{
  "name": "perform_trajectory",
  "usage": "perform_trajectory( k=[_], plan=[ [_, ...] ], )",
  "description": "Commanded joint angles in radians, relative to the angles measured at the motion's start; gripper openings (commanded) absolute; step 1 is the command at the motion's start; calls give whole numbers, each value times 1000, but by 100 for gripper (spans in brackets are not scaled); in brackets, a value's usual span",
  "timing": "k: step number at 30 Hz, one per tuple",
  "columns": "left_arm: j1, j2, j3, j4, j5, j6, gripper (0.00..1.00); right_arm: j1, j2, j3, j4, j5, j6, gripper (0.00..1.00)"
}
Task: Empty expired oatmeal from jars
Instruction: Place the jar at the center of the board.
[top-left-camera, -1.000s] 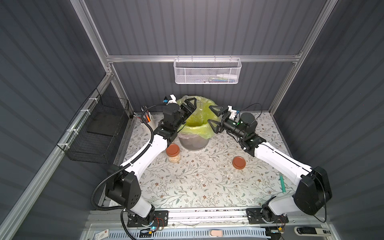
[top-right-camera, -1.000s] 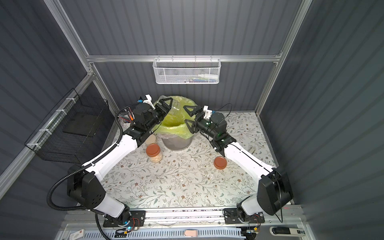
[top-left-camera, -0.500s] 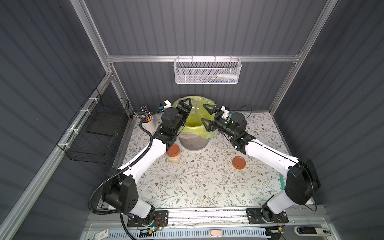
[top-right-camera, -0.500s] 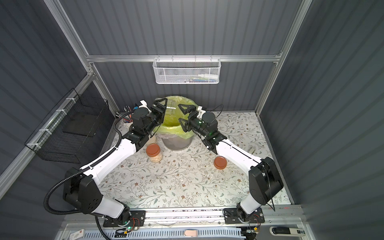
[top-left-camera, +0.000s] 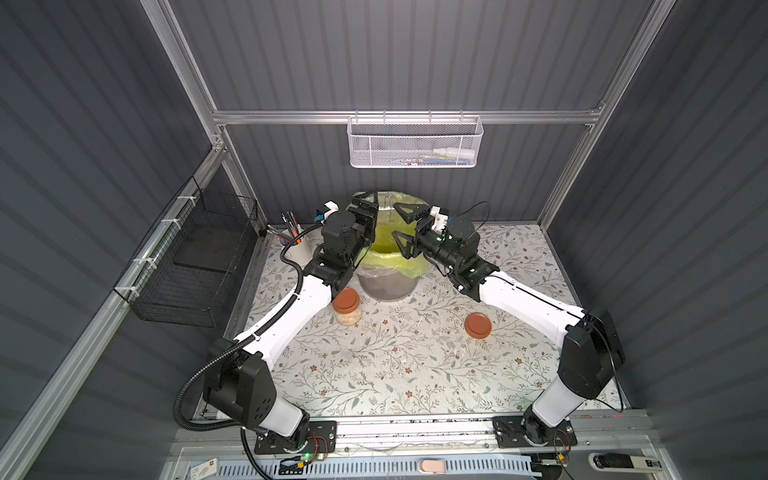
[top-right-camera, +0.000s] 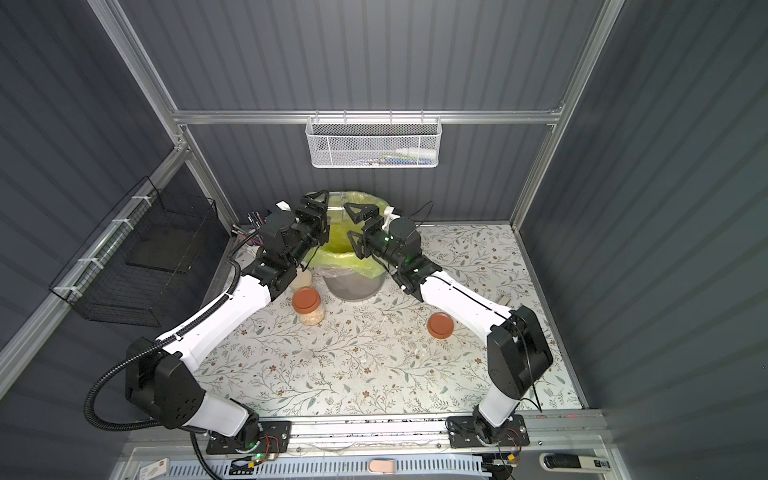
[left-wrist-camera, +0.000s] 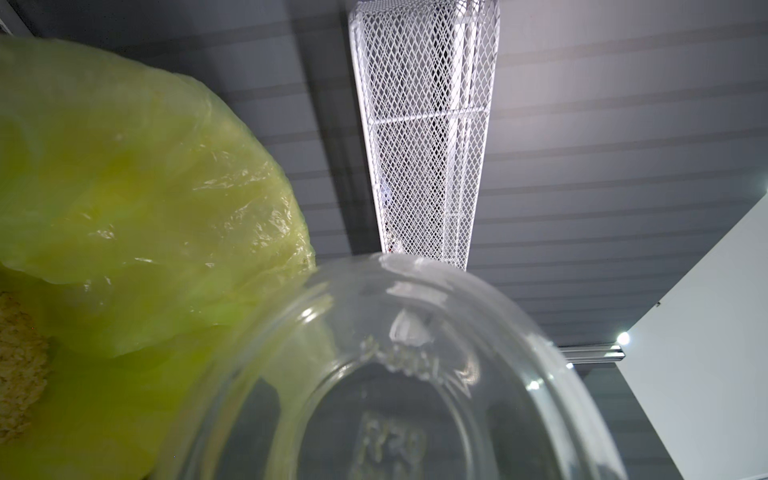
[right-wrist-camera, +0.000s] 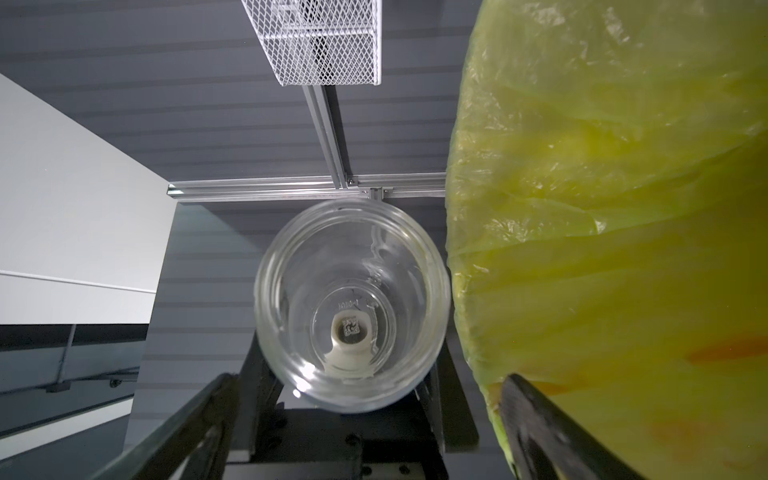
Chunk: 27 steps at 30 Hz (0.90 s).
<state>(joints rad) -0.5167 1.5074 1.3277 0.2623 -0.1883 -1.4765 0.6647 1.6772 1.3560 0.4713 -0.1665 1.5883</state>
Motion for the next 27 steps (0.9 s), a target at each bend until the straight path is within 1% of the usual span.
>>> perform_trajectory(
  k=[1, 4, 7, 9, 14, 21, 27],
  plan=[
    [-11, 6, 52, 42, -16, -89, 49, 25, 30, 59, -58, 58, -30, 99],
    [-15, 10, 37, 53, -13, -126, 49, 38, 49, 90, -65, 95, -46, 99],
    [-21, -11, 17, 29, -50, -127, 49, 46, 64, 121, -58, 117, -66, 99],
    [-22, -21, 6, 31, -57, -131, 49, 50, 65, 138, -95, 137, -78, 99],
    [-22, -28, -2, 40, -48, -142, 49, 53, 80, 140, -102, 166, -49, 99],
    [-29, -24, -26, 58, -41, -163, 49, 55, 126, 219, -111, 145, -65, 99],
    [-32, -19, -33, 70, -42, -185, 48, 58, 133, 227, -101, 173, -74, 99]
  ],
)
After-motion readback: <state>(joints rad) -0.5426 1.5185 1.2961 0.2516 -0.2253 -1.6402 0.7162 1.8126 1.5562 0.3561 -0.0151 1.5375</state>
